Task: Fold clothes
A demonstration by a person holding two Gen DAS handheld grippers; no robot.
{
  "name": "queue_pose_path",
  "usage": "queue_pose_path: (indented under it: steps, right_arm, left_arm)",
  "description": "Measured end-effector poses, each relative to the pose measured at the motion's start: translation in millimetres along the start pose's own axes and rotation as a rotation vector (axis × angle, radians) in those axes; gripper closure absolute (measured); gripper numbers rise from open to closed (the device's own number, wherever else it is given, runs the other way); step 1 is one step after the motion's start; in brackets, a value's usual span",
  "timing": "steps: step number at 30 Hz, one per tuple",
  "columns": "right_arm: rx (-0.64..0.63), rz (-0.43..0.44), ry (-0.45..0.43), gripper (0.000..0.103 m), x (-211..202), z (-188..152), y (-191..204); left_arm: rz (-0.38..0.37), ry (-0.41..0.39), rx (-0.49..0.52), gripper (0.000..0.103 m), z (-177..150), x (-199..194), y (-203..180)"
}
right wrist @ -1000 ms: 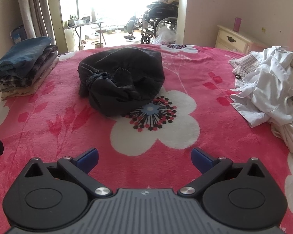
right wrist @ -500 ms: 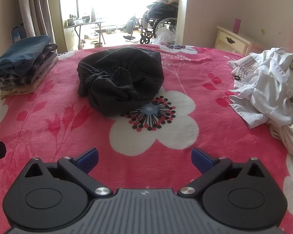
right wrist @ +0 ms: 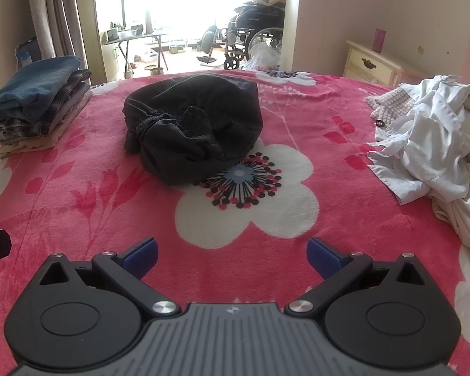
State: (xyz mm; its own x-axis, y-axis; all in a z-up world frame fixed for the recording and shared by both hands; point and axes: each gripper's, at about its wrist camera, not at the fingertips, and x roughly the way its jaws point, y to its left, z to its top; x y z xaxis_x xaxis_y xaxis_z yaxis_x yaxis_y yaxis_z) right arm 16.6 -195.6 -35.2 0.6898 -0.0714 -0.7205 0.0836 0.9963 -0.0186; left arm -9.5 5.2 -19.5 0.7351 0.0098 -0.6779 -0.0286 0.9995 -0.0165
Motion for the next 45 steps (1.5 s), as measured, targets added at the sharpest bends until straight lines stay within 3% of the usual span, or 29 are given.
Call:
queue_pose_path:
  steps: [20,29,33,37,42,45]
  right_arm:
    - [0.004,-0.002,0.005,0.0,1.0,-1.4,-1.2]
    - [0.013,-0.01,0.01,0.0,8.9,0.7,-9.2]
    - [0.036,0.01,-0.001,0.0,16.6,5.5,-21.0]
    - [0.01,0.086,-0.037,0.0,30.8,18.6,-37.1]
    - [-0.118,0.112,-0.122,0.0,53.6,51.8,-48.3]
    - [-0.12,0.118,-0.126,0.0,73.4,78.3,-56.9]
  left_arm:
    - [0.001,0.01,-0.003,0.0,-1.2,2.5,-1.7]
    - [-0.008,-0.023,0.023,0.0,8.8,13.8,-6.6]
    - [-0.03,-0.063,0.037,0.0,22.7,30.9,-10.1]
    - [-0.064,-0.133,0.061,0.0,42.3,57.5,-14.0]
    - [-0.053,-0.2,0.118,0.0,72.4,107.4,-21.1]
    - [-0.056,-0.208,0.154,0.0,87.7,140.2,-26.7]
